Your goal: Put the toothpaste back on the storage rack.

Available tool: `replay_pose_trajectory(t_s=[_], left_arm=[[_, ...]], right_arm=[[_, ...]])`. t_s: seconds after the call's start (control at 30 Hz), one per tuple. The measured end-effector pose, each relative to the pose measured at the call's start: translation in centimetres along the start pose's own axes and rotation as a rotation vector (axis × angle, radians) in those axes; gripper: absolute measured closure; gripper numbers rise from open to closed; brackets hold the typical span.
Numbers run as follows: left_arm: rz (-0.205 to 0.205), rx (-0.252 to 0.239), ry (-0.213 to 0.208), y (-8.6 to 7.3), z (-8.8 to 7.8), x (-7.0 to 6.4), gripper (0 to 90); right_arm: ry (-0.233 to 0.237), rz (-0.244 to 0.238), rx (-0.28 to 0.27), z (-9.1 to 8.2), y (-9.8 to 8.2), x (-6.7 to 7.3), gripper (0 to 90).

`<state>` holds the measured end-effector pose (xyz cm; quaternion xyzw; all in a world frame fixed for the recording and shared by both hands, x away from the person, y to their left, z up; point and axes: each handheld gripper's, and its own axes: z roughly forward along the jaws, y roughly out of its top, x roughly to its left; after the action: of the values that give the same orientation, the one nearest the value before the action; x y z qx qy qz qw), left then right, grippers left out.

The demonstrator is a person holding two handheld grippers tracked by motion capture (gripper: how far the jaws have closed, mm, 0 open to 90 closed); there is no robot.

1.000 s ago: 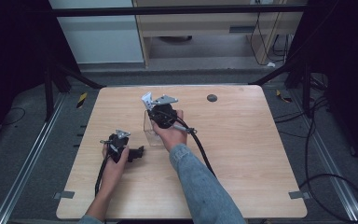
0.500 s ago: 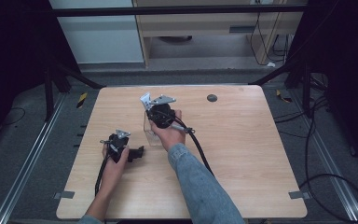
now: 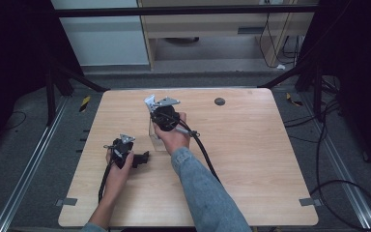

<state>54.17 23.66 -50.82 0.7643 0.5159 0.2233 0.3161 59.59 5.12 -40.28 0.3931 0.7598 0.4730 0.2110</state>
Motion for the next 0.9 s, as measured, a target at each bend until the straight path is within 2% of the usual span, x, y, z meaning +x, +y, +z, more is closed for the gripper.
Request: replay_pose_trajectory(t_s=[0.47, 0.9], left_arm=[[0.000, 0.000, 0.000, 0.00, 0.00, 0.00, 0.0], [0.000, 0.000, 0.000, 0.00, 0.00, 0.00, 0.0]], right_arm=[[-0.011, -0.016, 0.035, 0.39, -0.29, 0.17, 77.6], [-0.017, -0.013, 0.038, 0.49, -0.26, 0.15, 77.1]])
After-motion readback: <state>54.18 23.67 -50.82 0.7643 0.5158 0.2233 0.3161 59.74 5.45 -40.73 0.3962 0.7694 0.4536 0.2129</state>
